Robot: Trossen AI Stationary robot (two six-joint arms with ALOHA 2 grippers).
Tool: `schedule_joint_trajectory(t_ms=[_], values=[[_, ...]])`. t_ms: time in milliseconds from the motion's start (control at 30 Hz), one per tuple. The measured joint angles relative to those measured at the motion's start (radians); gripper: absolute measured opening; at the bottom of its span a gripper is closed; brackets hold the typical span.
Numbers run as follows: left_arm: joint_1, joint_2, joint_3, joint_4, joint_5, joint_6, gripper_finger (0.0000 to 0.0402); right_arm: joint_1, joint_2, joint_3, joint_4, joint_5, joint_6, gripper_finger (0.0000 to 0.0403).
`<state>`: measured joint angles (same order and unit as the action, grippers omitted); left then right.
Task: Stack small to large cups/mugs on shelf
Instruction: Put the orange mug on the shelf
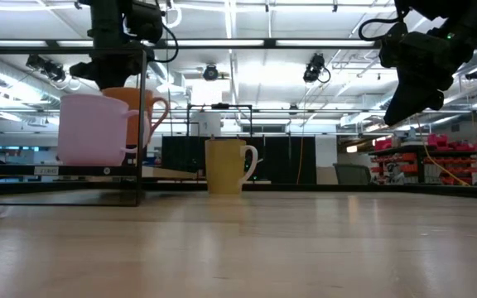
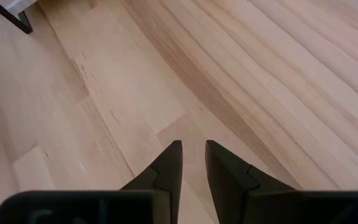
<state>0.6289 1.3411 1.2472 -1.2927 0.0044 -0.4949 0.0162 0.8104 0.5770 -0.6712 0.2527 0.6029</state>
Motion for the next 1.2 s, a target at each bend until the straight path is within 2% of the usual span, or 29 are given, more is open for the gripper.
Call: schedule_joint_trajectory(t_ms=[267, 533, 767, 1200], values=[[0.039, 0.0, 0.0, -0.011, 0.001, 0.065, 0.0023, 0.0, 0.0, 0.0, 0.0, 0.0, -0.001, 0.0077], [0.046, 0.087, 0.0, -0.011, 0.012, 0.144, 0.0023, 0.0, 0.0, 0.0, 0.008, 0.0, -0.003, 0.0077], [0.049, 0.095, 0.0, 0.011, 0.019, 0.205, 0.0023, 0.0, 0.0, 0.0, 0.008, 0.0, -0.003, 0.0077], [0.052, 0.185, 0.0, 0.03, 0.062, 0.219, 0.0023, 0.0, 0.0, 0.0, 0.009, 0.0, -0.004, 0.0077]])
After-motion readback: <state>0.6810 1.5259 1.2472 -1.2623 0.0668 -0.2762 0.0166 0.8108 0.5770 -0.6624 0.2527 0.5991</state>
